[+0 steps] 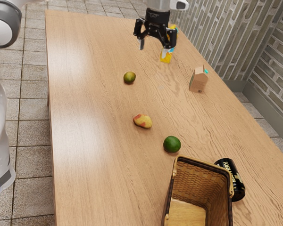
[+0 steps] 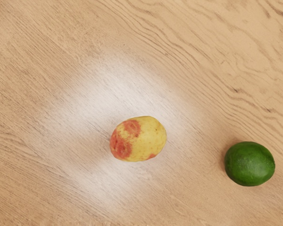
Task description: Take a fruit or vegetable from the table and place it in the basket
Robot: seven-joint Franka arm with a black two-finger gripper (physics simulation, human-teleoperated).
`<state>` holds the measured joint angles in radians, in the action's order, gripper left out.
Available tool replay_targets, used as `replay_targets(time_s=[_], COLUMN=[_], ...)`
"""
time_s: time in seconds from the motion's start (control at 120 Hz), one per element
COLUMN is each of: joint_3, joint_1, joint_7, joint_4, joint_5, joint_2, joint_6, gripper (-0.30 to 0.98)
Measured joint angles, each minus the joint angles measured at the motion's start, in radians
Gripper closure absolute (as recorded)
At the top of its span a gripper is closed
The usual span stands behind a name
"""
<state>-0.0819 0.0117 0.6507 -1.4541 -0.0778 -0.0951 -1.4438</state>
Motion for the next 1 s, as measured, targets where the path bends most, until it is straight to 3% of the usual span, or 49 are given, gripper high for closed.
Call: replay_targets(time_s=[0.233,0.333,0.467,0.842,1.0], joint_3=[-0.001,-0.007,0.04,0.057,0.053], joint_1=[-0.016,0.003,0.021,-0.049,-0.074], joint_7=[0.514,0.649,0.749,0.608,0.537], joint_4=[0.008,0.124,0.201,0.212,0.189], joint_5=[-0.019,-0.028,-0.094,-0.16,-0.202], joint_2=[0.023,0.16,0.327,0.531,0.544], joint_6=[0.051,0.058,0.041,-0.118,-0.183], gripper=[0.0,0.0,0.0,0.0,0.0])
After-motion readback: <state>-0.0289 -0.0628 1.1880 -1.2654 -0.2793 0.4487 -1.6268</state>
